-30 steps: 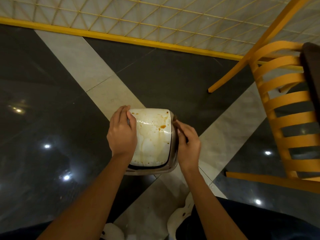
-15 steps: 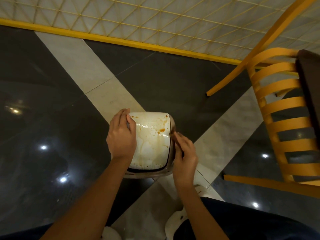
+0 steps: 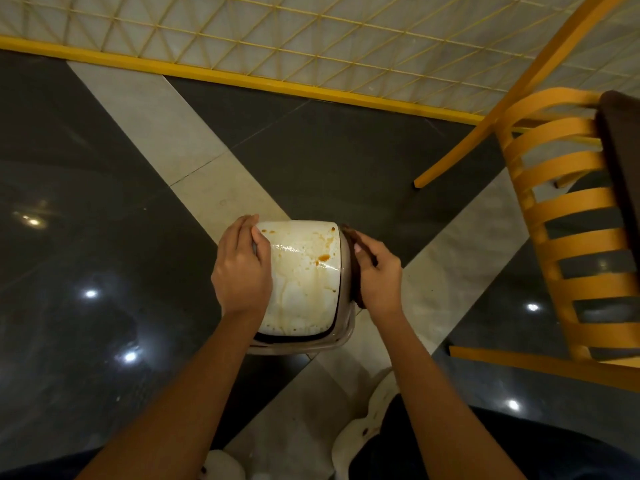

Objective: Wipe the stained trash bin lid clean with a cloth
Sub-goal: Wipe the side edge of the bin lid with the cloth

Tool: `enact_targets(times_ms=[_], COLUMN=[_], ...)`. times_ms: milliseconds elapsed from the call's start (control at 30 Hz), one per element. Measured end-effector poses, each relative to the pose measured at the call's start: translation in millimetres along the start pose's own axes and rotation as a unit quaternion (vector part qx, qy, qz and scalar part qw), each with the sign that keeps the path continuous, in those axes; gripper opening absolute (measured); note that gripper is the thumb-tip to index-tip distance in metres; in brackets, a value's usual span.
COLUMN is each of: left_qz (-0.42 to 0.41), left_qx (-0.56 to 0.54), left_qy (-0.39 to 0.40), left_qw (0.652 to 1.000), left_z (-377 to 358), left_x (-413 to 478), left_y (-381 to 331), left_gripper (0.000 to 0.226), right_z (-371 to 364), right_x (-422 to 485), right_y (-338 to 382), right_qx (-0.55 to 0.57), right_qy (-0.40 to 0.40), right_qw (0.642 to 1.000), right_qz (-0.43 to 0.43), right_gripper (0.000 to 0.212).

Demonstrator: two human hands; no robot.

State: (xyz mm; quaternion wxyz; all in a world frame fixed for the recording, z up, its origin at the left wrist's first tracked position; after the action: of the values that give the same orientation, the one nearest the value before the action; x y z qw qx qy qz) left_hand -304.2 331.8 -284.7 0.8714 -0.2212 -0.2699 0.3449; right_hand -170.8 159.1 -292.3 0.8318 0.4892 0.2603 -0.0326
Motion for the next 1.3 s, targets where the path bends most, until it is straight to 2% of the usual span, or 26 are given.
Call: enact_targets(times_ms=[167, 267, 433, 633, 867, 1100, 1300], left_qz=[-0.005, -0.001, 0.003, 0.000, 0.002, 0.000, 0.002], left_qx=[-0.001, -0.004, 0.001, 0.005, 0.001, 0.001, -0.001], left_qy=[-0.004, 0.000, 0.004, 0.007, 0.006, 0.000, 0.006], left_qw=[1.000, 1.000, 1.000, 1.000, 1.000, 1.000, 1.000], left_z=[0, 0, -2, -2, -2, -1, -2], left_x=[0, 0, 0, -1, 1, 0, 1], left_y=[0, 1, 2, 3, 2, 1, 2], left_gripper=[0.037, 0.035, 0.035, 0.032, 0.035, 0.037, 0.033], right_z=[5, 5, -4, 2, -9, 3, -16], right_x=[-51, -40, 5, -24, 18, -9, 33], right_y=[-37, -31, -12, -49, 2, -40, 7], right_qx=[0.050, 0.042, 0.013, 0.027, 0.010, -0.019, -0.023], right_qy=[-0.048, -0.056, -0.006, -0.010, 0.021, 0.006, 0.053], right_qw=[0.998, 0.998, 0.999, 0.996, 0.999, 0.997, 0.997], right_qz=[-0.003, 0.004, -0.043, -0.088, -0.042, -0.074, -0.052], right_gripper=[0.032, 0.031, 0.030, 0.028, 0.029, 0.029, 0.028])
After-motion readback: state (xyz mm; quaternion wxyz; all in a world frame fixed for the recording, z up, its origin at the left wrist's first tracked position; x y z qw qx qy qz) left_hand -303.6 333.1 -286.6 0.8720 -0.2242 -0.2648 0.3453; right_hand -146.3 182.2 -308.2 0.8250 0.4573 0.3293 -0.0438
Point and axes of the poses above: each hand's wrist, its own x-axis towards the middle knuckle, its own z-axis out of the back of the hand, y = z × x, the point moved 7 cm from there along x, towards the middle knuckle, and after that the axes turned 15 degrees about -z, right-handed, at the moved point
